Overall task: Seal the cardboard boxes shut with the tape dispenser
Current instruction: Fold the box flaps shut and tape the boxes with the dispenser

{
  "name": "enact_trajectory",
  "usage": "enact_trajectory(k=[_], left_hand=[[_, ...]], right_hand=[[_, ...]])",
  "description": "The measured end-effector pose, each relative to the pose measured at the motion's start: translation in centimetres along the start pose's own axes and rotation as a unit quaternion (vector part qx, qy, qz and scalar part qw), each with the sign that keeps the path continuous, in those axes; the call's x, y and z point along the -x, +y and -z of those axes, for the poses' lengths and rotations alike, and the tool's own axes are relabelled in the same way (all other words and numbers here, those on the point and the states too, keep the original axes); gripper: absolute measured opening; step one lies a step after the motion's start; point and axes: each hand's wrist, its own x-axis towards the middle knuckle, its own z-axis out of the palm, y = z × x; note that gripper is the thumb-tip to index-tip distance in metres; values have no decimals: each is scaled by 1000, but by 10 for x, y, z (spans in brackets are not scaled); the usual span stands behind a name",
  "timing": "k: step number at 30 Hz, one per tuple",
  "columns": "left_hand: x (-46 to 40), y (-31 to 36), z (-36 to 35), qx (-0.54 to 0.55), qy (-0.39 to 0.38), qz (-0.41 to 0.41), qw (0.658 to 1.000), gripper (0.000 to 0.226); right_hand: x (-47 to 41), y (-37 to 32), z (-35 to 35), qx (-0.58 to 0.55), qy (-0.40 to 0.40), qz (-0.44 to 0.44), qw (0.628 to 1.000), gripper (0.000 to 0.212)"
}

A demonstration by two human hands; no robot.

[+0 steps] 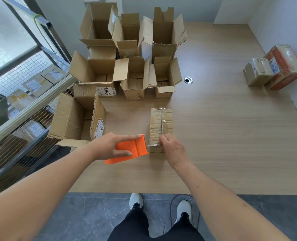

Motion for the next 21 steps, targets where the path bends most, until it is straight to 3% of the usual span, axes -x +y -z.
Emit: enact_trajectory(k=[8,12,15,21], left_hand=[[11,-18,3,-40,-27,45,998,73],[-1,-8,-3,-98,-7,61,993,73],[-14,-4,-12,-110,-7,82,990,72],[-45,20,-25,-100,-20,110,989,72]], right_hand=[[-5,0,4,1,-28,-18,999,39],[-7,-4,15,-33,-69,-25,997,28],[-13,-15,19,-15,-90,-69,993,46],[-23,-33,10,37,-73,-113,990,56]])
